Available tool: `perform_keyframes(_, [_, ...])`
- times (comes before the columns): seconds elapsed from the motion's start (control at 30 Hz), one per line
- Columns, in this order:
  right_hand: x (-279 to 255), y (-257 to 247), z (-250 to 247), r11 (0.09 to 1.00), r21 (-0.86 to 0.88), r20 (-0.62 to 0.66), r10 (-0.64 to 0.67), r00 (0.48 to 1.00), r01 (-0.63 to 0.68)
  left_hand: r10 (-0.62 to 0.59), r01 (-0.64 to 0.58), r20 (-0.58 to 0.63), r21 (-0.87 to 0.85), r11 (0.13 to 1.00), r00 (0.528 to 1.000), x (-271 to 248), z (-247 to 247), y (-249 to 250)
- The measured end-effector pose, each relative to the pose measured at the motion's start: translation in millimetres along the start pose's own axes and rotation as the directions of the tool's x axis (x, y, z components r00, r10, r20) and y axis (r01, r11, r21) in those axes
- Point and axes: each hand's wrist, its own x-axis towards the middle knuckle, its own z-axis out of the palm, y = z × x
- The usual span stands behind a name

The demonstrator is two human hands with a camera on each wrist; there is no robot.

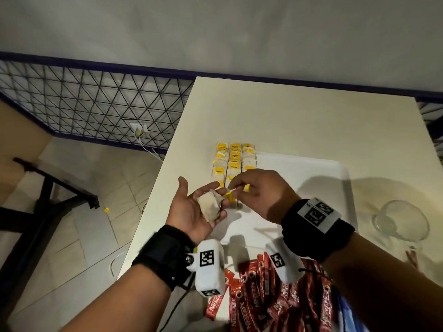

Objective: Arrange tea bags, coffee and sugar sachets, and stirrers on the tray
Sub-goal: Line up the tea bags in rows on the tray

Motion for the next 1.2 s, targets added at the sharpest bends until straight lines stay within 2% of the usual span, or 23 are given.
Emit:
perform_keyframes(0.1, [-8.5, -11.2, -2.0, 0.991, -0.088, 0.035, -0.097, 0.995, 0.099, 0.022, -0.023, 0.055, 0.005, 1.000, 0.998, -12.9, 7.7, -12.0])
perform_keyframes(0.2, [-14.7, -13.5, -0.6, 0.986, -0.154, 0.009, -0.069, 0.998, 0.069, 0.060, -0.062, 0.089, 0.027, 0.998, 0.994, -25.1, 15.4, -20.4])
perform_keyframes(0.33, [-26.2, -18.9, -3.7, 0.989, -0.087, 0.014, -0.123, 0.992, 0.123, 0.116, -0.121, 0.082, 0.067, 0.990, 0.990, -36.2, 23.0, -26.6])
perform_keyframes(0.43, [-29.9, -26.2, -8.1, 0.976, -0.084, 0.086, -0.192, 0.978, 0.199, 0.129, -0.140, 0.081, 0.145, 0.979, 0.988, -37.1, 28.2, -29.5])
perform_keyframes(0.53, [-24.9, -28.3, -7.4, 0.963, -0.198, 0.163, -0.149, 0.975, 0.181, 0.131, -0.146, 0.108, 0.140, 0.979, 0.985, -36.0, 33.3, -32.3])
perform_keyframes(0.63, [-23.6, -29.6, -6.1, 0.962, -0.178, 0.177, -0.174, 0.969, 0.206, 0.128, -0.143, 0.122, 0.125, 0.982, 0.984, -33.9, 34.7, -32.5])
perform_keyframes(0.77, [-25.4, -34.9, -5.3, 0.968, -0.150, 0.206, -0.170, 0.964, 0.203, 0.083, -0.086, 0.051, 0.075, 0.993, 0.995, -28.4, 28.1, -34.2])
perform_keyframes(0.83, [-25.5, -38.1, -8.6, 0.985, -0.103, 0.209, -0.112, 0.972, 0.136, 0.071, -0.065, -0.066, 0.101, 0.993, 0.995, -24.2, 20.9, -33.4])
perform_keyframes(0.9, [-24.2, -38.9, -12.3, 0.997, -0.058, 0.187, -0.045, 0.981, 0.057, 0.135, -0.084, -0.204, 0.239, 0.967, 0.970, -21.4, 12.7, -30.1])
perform_keyframes(0.97, [-22.0, -37.7, -14.4, 0.996, -0.084, 0.165, 0.002, 0.986, 0.012, 0.273, -0.138, -0.277, 0.424, 0.895, 0.921, -22.2, 6.5, -24.4])
perform_keyframes(1.0, [-20.5, -36.8, -14.2, 0.994, -0.104, 0.154, 0.025, 0.988, -0.009, 0.361, -0.193, -0.264, 0.501, 0.843, 0.894, -24.7, 4.2, -21.2])
perform_keyframes(1.07, [-16.3, -35.8, -12.4, 0.992, -0.112, 0.118, 0.078, 0.990, -0.065, 0.508, -0.323, -0.134, 0.629, 0.707, 0.851, -31.1, 5.1, -15.8])
perform_keyframes(1.1, [-13.4, -35.2, -10.9, 0.990, -0.104, 0.092, 0.103, 0.990, -0.094, 0.542, -0.370, -0.016, 0.714, 0.595, 0.840, -34.9, 8.0, -14.4])
perform_keyframes(1.17, [-6.9, -36.7, -9.7, 0.982, -0.107, 0.070, 0.164, 0.984, -0.156, 0.512, -0.390, 0.203, 0.874, 0.291, 0.835, -39.1, 15.1, -14.8])
perform_keyframes(1.2, [-3.6, -38.7, -9.9, 0.977, -0.110, 0.078, 0.191, 0.979, -0.182, 0.504, -0.369, 0.259, 0.920, 0.130, 0.824, -37.6, 18.1, -15.9])
